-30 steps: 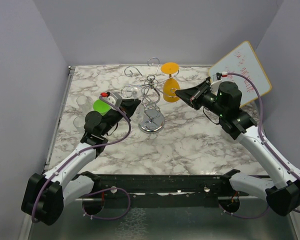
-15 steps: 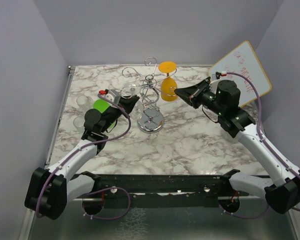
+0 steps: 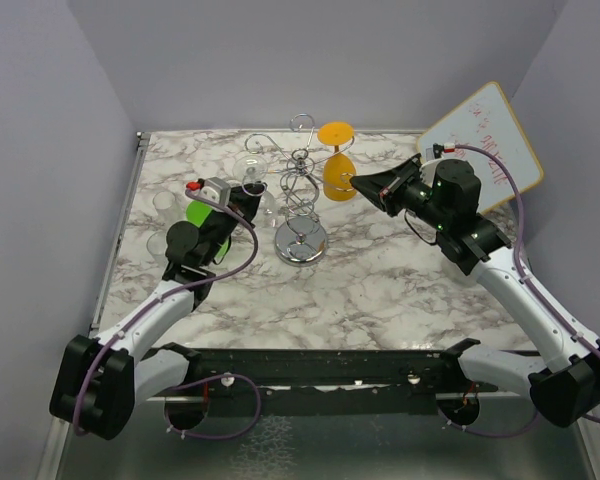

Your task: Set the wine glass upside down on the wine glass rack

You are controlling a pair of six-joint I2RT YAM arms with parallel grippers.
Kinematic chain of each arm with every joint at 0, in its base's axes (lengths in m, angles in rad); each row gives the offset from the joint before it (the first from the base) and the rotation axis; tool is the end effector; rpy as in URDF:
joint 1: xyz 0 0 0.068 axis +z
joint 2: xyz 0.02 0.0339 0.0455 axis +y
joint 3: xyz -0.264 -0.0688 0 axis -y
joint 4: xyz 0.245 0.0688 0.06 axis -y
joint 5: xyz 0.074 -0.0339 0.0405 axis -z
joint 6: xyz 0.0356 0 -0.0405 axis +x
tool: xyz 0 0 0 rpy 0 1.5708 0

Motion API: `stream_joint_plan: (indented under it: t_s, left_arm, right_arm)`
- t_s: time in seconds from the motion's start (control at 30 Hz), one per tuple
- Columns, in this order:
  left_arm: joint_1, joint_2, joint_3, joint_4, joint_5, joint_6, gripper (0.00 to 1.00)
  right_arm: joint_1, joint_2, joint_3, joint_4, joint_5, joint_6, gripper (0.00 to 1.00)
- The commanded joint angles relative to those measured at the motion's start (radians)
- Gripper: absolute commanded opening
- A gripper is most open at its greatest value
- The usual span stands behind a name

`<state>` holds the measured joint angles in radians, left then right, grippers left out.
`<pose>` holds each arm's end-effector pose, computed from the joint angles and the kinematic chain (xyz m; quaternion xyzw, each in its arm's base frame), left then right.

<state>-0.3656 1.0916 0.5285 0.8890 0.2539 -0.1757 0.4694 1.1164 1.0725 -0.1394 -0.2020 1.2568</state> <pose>0.2212 -0.0942 0.3024 0.1572 0.5660 -0.2866 0.7568 0.2274 0.1233 0.3801 0.2339 0.7311 0.5338 0.3547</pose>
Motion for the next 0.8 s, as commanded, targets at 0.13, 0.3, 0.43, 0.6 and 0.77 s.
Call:
stream_joint_plan:
  t_s: [0.13,0.3,0.43,0.6,0.77]
  left_arm:
    - [0.007,-0.107,-0.072,0.096,-0.062,0.023,0.0]
    - [0.007,-0.12,-0.086,0.094,0.084,0.032,0.0]
    - [0.007,-0.12,-0.097,0.094,0.141,0.006,0.0]
    - [0.007,-0.13,-0.118,0.094,0.167,-0.013,0.0]
    - [0.007,-0.119,-0.122,0.08,0.161,-0.02,0.12]
  right_arm:
    - [0.002,0.026,0.008,-0.037,0.021,-0.058,0.03]
    - [0.002,0.026,0.012,-0.028,0.001,-0.061,0.13]
    - [0.002,0.022,0.017,-0.028,-0.005,-0.062,0.2]
    - [0.002,0.019,0.019,-0.035,-0.017,-0.063,0.33]
    - [0.002,-0.005,0.013,-0.028,-0.014,-0.064,0.54]
